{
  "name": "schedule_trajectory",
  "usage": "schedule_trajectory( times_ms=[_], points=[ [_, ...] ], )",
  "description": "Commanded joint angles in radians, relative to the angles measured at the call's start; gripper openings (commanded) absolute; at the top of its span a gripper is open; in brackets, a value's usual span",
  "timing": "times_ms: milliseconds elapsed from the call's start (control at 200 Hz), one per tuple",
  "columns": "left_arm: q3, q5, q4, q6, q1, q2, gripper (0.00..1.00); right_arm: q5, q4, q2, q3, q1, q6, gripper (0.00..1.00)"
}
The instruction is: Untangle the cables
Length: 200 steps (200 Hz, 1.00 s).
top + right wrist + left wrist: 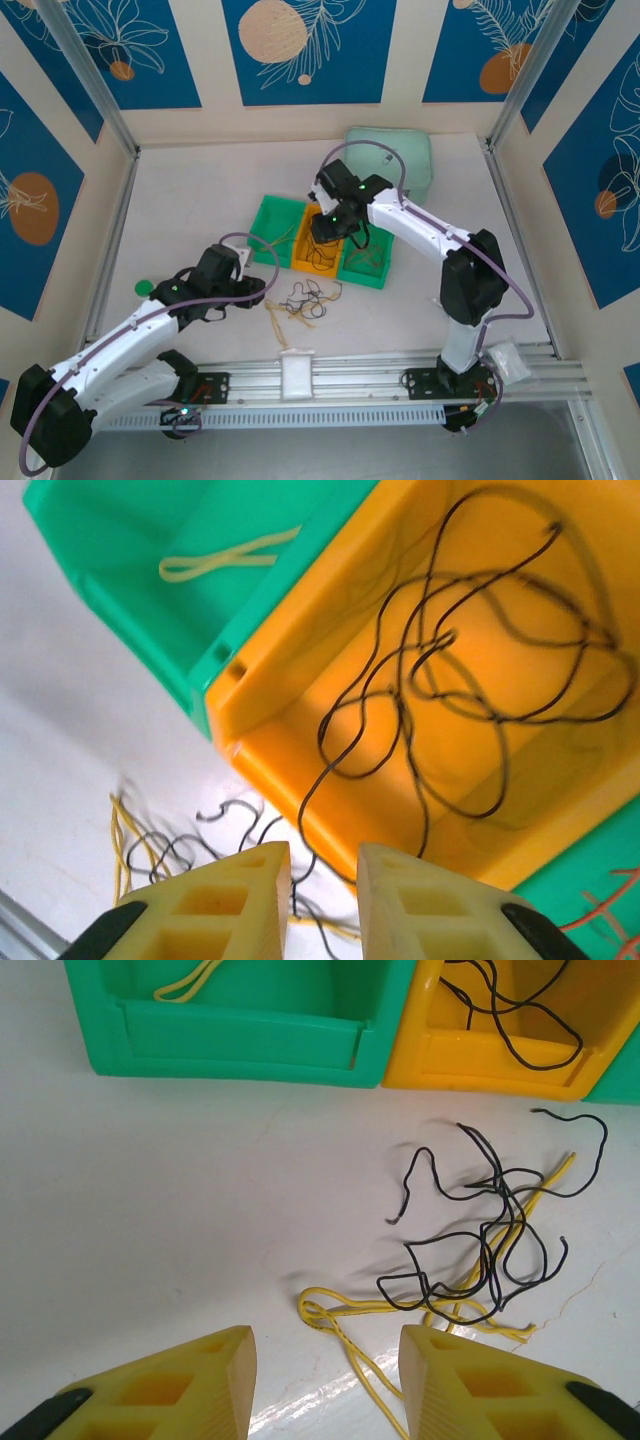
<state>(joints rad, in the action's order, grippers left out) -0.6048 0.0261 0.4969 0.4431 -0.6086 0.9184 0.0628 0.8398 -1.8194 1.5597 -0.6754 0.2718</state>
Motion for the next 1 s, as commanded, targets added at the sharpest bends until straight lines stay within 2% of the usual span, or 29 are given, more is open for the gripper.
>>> schedule_trajectory(
  times_ms=[0, 90, 295, 455, 650, 995],
  points=[
    [-0.015, 0.017, -0.01, -0.014, 0.01, -0.007, 0.42, -0.004, 0.075, -0.044, -0.011, -0.054, -0.014, 0.24],
    [-0.014, 0.012, 0.0, -0.014, 0.012, -0.019, 0.42, 0.03, 0.076, -0.068, -0.024, -0.08, -0.01, 0.24],
    [-0.004, 0.001, 0.01, -0.011, 0.011, -0.043, 0.42, 0.024, 0.005, -0.097, -0.044, -0.084, 0.05, 0.24],
    [-0.003, 0.0, 0.016, -0.013, 0.011, -0.047, 0.42, 0.092, -0.053, -0.119, -0.045, -0.083, 0.113, 0.23],
    [0.002, -0.008, 0.023, -0.016, 0.012, -0.055, 0.42, 0.066, -0.105, -0.147, -0.045, -0.071, 0.135, 0.23],
    [0.01, -0.011, 0.023, -0.021, 0.014, -0.056, 0.42, 0.091, -0.116, -0.179, -0.035, -0.054, 0.153, 0.23]
  ],
)
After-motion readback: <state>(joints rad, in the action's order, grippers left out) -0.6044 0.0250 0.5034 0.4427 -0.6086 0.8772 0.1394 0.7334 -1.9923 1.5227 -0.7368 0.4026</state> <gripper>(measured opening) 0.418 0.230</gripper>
